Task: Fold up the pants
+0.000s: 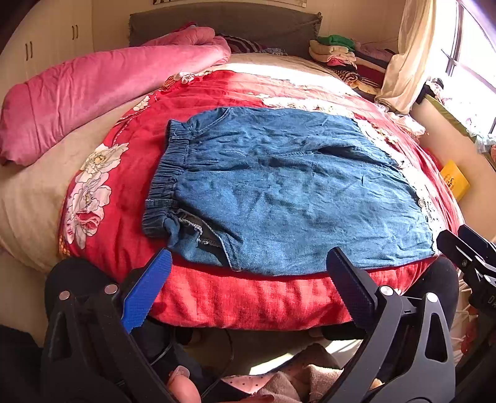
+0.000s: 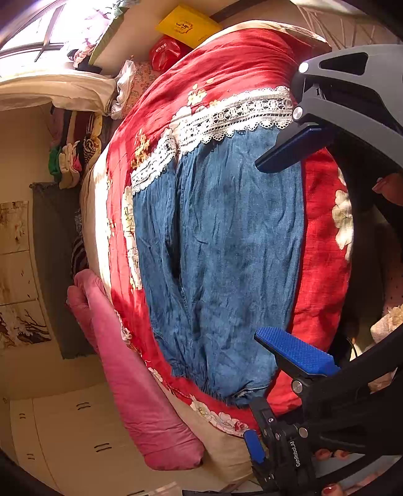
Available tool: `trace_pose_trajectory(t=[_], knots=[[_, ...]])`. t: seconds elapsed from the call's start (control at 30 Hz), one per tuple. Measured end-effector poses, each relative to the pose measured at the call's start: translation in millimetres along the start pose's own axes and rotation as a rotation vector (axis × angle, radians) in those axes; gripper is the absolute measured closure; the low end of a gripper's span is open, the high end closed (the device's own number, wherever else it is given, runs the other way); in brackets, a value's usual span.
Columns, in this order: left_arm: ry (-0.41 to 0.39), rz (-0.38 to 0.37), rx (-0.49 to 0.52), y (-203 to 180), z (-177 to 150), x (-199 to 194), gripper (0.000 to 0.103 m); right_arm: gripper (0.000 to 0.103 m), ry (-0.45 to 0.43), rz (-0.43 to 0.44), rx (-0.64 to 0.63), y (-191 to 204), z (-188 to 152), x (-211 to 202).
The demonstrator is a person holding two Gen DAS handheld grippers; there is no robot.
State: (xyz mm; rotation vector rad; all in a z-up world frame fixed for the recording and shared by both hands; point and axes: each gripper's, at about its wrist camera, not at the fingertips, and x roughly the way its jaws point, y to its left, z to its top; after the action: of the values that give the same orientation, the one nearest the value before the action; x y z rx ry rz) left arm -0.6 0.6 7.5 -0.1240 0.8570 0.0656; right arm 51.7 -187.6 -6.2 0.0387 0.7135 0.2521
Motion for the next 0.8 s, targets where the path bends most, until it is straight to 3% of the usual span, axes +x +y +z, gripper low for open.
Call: trace_pose_trajectory(t=[0.8], knots=[[-0.012,0.0,-0.002,2.3,-1.4,-1.4,0.009,0.004,0.0,-0.011,-0.01,1.1,-1.3,-0.2]])
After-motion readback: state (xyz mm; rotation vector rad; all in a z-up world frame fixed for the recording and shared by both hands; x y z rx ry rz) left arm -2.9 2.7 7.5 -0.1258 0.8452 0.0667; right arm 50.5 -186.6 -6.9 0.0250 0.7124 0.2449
